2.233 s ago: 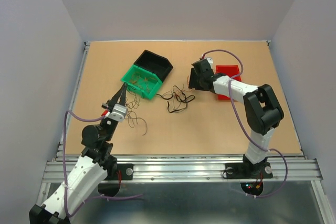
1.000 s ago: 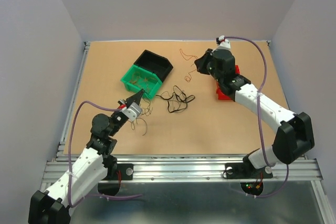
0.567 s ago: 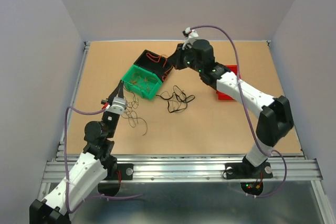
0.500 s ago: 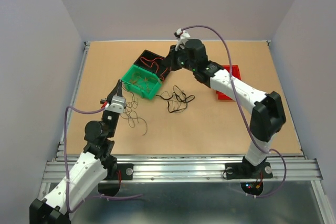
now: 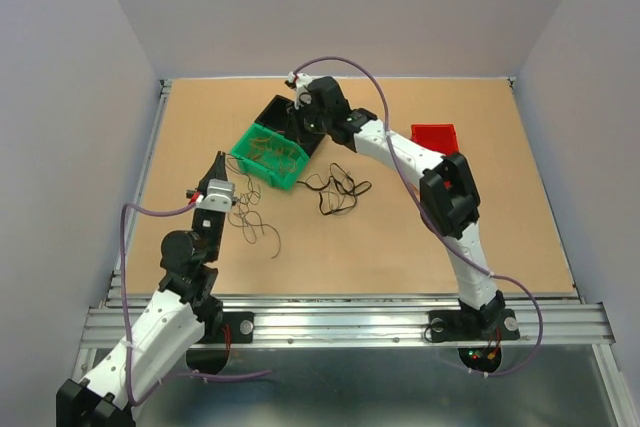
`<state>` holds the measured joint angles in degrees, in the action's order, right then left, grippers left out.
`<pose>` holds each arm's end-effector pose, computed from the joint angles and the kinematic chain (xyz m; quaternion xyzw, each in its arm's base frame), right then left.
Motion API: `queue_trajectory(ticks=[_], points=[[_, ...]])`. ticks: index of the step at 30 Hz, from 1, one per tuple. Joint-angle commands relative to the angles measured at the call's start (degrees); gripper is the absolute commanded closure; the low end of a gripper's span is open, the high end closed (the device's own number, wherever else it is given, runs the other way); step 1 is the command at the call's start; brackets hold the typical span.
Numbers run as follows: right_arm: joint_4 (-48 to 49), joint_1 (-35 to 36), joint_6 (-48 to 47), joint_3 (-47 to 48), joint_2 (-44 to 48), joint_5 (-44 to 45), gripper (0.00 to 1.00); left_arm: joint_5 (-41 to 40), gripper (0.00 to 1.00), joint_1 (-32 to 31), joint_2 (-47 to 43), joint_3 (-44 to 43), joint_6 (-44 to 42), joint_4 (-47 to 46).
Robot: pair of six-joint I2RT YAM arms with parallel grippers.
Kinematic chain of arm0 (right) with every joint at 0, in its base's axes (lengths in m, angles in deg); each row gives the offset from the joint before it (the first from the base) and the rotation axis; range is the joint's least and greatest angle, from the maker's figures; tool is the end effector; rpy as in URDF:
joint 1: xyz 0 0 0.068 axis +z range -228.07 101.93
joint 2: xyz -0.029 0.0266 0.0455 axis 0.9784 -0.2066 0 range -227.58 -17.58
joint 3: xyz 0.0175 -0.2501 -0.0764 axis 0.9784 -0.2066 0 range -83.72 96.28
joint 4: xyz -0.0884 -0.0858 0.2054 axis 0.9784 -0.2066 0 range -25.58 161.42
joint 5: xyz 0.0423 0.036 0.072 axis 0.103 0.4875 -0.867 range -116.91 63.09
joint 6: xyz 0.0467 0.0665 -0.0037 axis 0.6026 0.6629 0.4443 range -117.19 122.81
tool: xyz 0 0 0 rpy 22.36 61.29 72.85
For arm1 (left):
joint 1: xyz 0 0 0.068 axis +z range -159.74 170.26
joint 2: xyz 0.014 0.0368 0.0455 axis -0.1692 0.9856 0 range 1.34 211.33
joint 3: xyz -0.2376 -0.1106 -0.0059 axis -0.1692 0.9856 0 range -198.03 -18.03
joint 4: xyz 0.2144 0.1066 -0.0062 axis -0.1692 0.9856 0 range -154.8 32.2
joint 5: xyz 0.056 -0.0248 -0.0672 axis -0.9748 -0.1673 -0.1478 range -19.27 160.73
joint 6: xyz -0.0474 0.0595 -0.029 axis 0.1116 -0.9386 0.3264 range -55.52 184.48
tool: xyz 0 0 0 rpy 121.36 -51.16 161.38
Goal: Untangle the cables
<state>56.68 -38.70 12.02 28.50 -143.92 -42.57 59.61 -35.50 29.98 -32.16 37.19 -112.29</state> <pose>0.3928 0.3468 0.2529 -0.2889 0.8056 0.3141 0.4110 0.1389 -0.0519 0.3152 0.1360 0.4631 0.0580 0.8739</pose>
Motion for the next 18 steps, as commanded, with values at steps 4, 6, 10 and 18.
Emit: queue_trajectory(ticks=[4, 6, 10, 18], points=[[-1.3, 0.0, -7.2, 11.0, -9.3, 1.9, 0.94, -0.1, 1.0, 0.4, 1.0, -1.9, 0.0, -3.8], [-1.3, 0.0, -8.2, 14.0, -11.1, 2.5, 0.94, 0.0, 1.0, 0.4, 0.7, -1.8, -0.1, -4.0], [-1.3, 0.3, -8.7, 19.1, -15.8, 4.2, 0.94, 0.6, 1.0, 0.4, -0.3, -1.3, -0.4, -4.1], [-0.7, 5.1, -15.4, 23.2, -21.0, 12.8, 0.96, 0.0, 1.0, 0.4, -0.3, -1.3, -0.7, -4.2]])
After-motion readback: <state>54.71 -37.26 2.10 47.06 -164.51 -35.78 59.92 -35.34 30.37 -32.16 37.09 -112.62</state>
